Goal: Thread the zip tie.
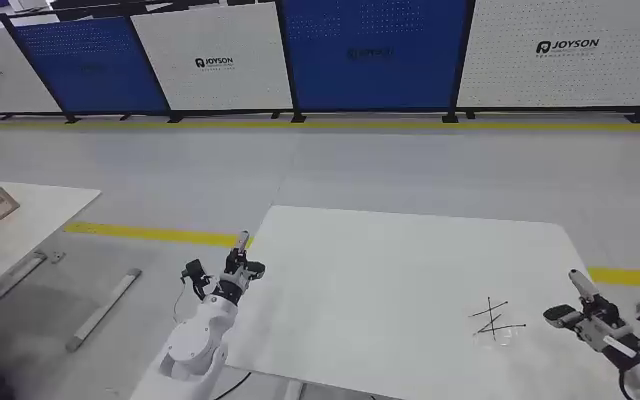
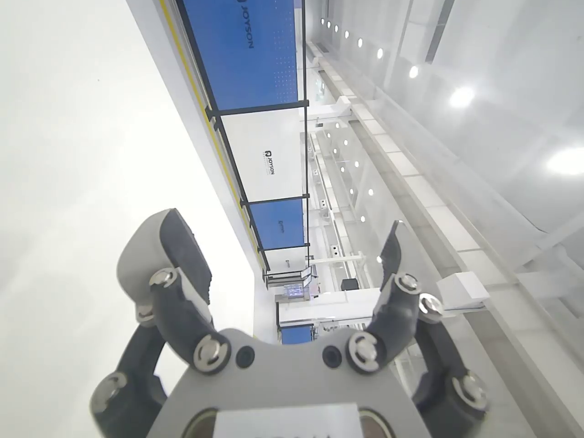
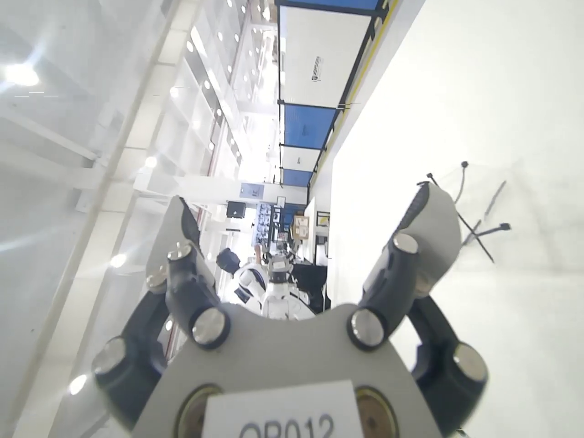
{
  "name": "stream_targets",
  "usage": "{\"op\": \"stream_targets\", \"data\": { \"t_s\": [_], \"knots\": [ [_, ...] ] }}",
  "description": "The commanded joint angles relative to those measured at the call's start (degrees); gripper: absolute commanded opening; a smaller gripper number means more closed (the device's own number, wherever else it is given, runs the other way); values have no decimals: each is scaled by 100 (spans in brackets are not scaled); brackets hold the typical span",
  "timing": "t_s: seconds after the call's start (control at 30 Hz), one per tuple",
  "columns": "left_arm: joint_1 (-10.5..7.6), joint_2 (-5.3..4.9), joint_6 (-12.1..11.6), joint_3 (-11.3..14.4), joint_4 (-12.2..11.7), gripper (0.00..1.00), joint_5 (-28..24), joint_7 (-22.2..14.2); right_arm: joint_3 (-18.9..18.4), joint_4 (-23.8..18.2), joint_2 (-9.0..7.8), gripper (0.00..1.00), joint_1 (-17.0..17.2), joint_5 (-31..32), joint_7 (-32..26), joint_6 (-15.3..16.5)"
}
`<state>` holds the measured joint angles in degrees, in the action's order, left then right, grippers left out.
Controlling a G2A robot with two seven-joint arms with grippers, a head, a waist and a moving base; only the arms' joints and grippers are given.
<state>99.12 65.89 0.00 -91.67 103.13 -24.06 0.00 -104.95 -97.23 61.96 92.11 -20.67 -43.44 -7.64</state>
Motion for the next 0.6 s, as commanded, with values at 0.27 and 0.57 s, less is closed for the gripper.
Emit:
{"op": "stream_targets", "data": {
  "t_s": [0.27, 0.57],
  "knots": [
    [0, 0, 0, 0, 0, 100, 0, 0, 7, -11, 3, 100, 12, -6, 16, 7],
    [0, 0, 0, 0, 0, 100, 0, 0, -78, 1048, -254, 100, -1091, 339, -2295, -232]
  ]
}}
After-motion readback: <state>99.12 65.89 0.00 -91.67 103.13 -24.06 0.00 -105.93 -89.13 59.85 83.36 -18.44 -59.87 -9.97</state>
